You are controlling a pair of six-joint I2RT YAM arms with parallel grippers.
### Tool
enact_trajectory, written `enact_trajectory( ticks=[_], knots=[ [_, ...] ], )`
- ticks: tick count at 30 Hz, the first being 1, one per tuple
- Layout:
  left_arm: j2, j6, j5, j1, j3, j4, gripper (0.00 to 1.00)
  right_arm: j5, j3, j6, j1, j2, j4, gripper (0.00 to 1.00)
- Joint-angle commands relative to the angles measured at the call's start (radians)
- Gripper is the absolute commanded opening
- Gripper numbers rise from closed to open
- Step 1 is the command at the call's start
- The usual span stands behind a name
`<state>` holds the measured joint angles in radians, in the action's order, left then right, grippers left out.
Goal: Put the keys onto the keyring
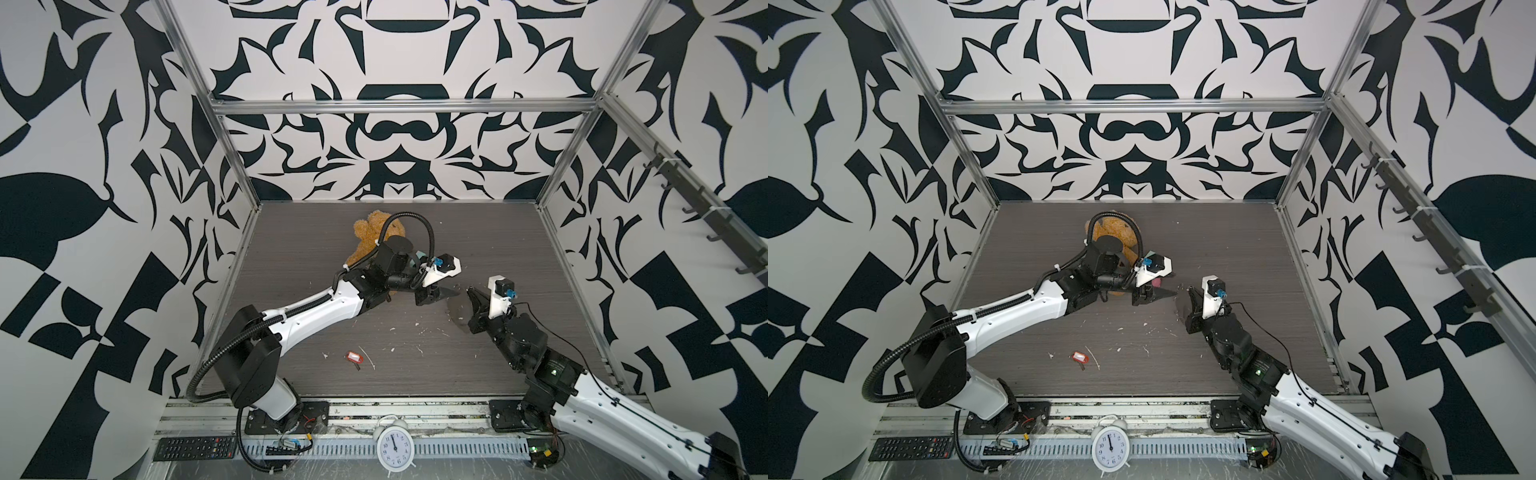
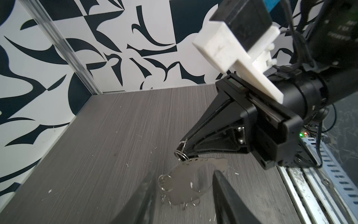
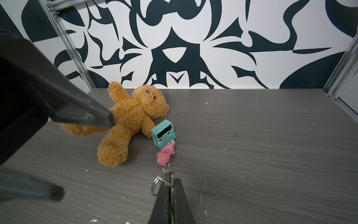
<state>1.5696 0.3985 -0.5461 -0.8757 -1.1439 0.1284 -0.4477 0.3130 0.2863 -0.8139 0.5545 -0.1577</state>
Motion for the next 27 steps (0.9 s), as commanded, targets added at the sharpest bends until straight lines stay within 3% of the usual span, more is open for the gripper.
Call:
enact_trajectory(
  ticks=[1, 8, 19, 27],
  knots=[
    [0.028, 0.057, -0.006, -0.012, -0.043, -0.08, 0.48, 0.019, 0.014, 0.009, 0.002, -0.022, -0.082, 0.0],
    [0.095, 0.099, 0.061, -0.047, -0.123, -0.174, 0.46, 0.029, 0.008, 0.012, 0.001, -0.031, -0.089, 0.0],
    [0.171, 0.036, 0.078, -0.053, -0.22, -0.216, 0.39, 0.043, 0.004, 0.008, 0.002, -0.02, -0.114, 0.0],
    [0.176, 0.038, 0.108, -0.054, -0.229, -0.226, 0.28, 0.042, 0.003, 0.004, 0.001, -0.024, -0.118, 0.0]
  ],
)
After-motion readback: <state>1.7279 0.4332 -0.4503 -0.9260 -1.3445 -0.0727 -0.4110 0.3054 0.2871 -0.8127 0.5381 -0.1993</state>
